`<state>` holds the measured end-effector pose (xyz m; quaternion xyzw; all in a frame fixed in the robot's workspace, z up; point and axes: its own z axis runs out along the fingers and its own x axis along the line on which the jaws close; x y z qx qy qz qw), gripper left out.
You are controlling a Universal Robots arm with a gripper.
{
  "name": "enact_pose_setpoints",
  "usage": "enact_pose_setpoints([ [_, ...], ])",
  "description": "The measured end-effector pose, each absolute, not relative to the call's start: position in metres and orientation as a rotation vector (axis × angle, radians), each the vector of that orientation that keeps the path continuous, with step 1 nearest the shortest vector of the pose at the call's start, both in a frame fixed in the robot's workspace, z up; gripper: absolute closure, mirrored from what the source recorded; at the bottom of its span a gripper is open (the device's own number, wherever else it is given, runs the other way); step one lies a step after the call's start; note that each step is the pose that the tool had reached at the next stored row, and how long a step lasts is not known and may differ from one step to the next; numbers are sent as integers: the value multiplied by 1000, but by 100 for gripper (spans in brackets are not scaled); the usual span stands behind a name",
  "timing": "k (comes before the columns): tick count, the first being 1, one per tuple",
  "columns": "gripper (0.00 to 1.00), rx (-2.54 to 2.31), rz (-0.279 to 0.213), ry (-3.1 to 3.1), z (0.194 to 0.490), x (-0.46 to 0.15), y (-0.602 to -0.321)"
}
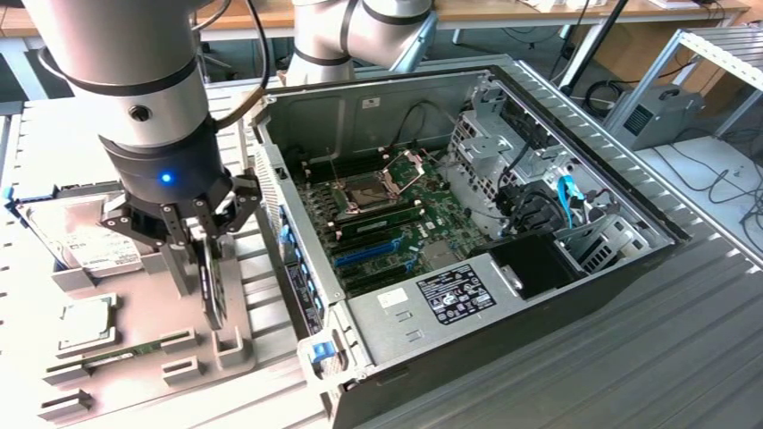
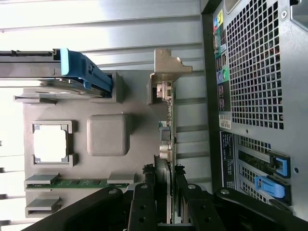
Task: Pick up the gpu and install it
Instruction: 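Pick up the gpu and move the gpu toward the slot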
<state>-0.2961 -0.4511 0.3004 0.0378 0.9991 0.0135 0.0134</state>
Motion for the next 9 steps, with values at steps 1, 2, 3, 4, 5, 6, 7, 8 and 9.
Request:
enact_pose_setpoints([
  [1,74,118,42,3112,301,-296,-451],
  [2,74,118,42,3112,301,-296,-451],
  [3,74,118,42,3112,302,-296,-451],
  [4,74,118,42,3112,302,-296,-451],
  [5,74,118,42,3112,302,-296,-451],
  [6,74,118,42,3112,303,-296,-451],
  [7,74,118,42,3112,303,-296,-451],
  [8,74,118,42,3112,304,-296,-451],
  [9,74,118,42,3112,304,-296,-451],
])
